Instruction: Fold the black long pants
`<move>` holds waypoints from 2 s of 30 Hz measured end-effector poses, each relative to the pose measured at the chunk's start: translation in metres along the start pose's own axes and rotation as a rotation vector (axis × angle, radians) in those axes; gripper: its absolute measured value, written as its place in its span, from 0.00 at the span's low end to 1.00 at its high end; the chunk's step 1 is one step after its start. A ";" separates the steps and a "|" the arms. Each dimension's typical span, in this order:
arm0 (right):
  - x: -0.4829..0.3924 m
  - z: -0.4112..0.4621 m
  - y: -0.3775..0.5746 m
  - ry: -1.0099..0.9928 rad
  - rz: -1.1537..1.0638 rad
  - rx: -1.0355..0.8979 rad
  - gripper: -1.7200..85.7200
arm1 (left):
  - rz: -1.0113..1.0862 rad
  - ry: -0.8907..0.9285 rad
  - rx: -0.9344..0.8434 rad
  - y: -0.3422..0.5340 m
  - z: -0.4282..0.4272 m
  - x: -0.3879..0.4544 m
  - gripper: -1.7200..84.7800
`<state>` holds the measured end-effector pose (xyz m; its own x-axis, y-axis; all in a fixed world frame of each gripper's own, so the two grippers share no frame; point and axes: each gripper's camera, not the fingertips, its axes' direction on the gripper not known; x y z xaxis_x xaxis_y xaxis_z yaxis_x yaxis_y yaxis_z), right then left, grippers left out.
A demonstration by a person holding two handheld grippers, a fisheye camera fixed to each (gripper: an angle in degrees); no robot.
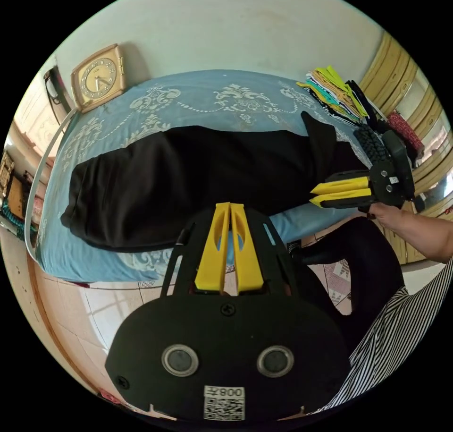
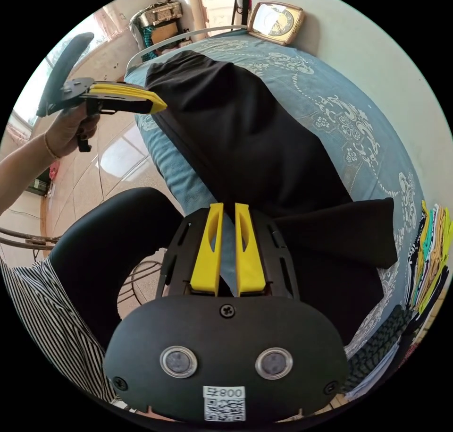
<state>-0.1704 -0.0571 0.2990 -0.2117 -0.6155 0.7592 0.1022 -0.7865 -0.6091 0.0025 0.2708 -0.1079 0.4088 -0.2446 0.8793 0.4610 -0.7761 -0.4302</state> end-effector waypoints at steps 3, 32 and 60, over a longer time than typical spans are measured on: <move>0.016 -0.020 0.020 -0.055 0.038 0.039 0.05 | 0.040 0.009 -0.034 -0.030 0.019 0.007 0.02; 0.436 -0.026 0.128 -0.145 0.851 0.038 0.10 | 0.248 0.391 -0.138 -0.292 0.085 0.097 0.08; 0.347 -0.062 0.704 -0.694 1.229 0.732 0.03 | 0.662 0.207 -0.146 -0.315 0.011 0.291 0.04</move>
<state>-0.2324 -0.8208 0.1198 0.7931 -0.6089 -0.0131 0.3381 0.4581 -0.8221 -0.0145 0.4503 0.2811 0.4018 -0.7860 0.4699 0.0513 -0.4930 -0.8685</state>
